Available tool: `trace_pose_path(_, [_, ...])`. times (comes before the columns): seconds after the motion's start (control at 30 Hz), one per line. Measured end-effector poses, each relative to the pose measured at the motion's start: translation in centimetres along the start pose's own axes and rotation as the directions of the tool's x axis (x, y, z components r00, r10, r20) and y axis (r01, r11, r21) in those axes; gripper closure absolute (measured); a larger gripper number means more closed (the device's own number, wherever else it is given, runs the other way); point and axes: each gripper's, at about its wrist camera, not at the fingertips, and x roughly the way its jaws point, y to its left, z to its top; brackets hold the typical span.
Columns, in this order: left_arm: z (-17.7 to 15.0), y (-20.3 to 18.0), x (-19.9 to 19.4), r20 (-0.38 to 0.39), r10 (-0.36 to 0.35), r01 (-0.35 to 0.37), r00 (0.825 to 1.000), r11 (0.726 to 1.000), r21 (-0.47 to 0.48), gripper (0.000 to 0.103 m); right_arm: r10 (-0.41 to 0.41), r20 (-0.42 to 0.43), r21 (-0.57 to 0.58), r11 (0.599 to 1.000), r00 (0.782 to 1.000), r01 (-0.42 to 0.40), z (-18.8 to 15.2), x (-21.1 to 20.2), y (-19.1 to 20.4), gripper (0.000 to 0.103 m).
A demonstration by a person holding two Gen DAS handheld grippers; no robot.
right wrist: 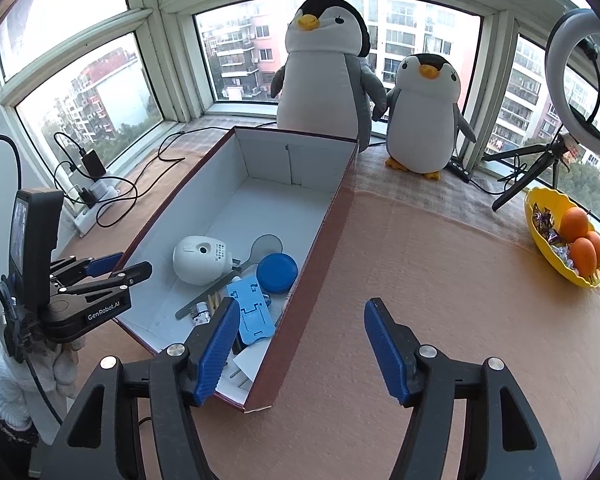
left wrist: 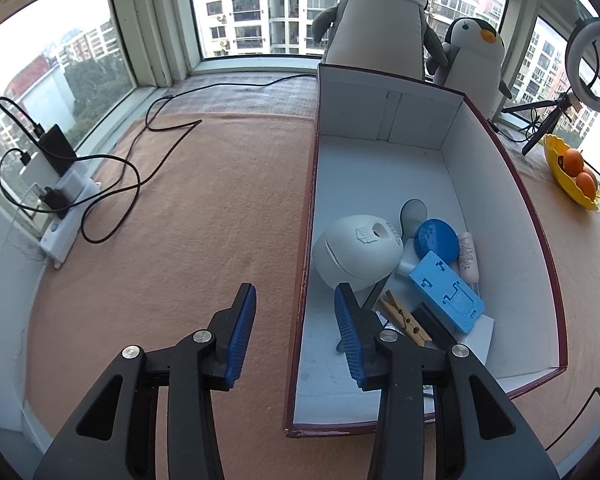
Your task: Organize rigid objects
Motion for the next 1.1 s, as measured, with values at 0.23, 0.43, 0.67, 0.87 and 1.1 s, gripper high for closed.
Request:
trace_pose_path(0.23, [0.0, 0.3, -1.1, 0.029, 0.012, -0.012, 1.000, 1.000, -0.019, 0.050, -0.021, 0.016, 0.024, 0.999, 1.000, 0.021, -0.5, -0.8, -1.1, 0.041])
trace_pose_path(0.43, [0.3, 1.3, -3.0, 0.079, 0.044, -0.039, 0.996, 0.998, -0.054, 0.049, -0.062, 0.033, 0.049, 0.997, 0.998, 0.060, -1.3, -1.8, -2.4, 0.037])
trace_pose_path(0.67, [0.6, 0.4, -6.3, 0.143, 0.021, -0.014, 0.989, 0.999, -0.046, 0.038, -0.112, 0.066, 0.092, 0.990, 0.991, 0.106, -1.6, -3.2, -3.6, 0.034])
trace_pose_path(0.87, [0.7, -1.6, -8.5, 0.180, -0.029, 0.030, 0.983, 1.000, -0.003, 0.031, -0.166, 0.101, 0.097, 0.983, 0.981, 0.156, -1.7, -4.4, -3.3, 0.028])
trace_pose_path(1.1, [0.6, -3.0, -10.2, 0.205, -0.055, 0.052, 0.977, 0.998, 0.022, 0.025, -0.170, 0.122, 0.105, 0.982, 0.978, 0.157, -1.9, -5.3, -3.1, 0.026])
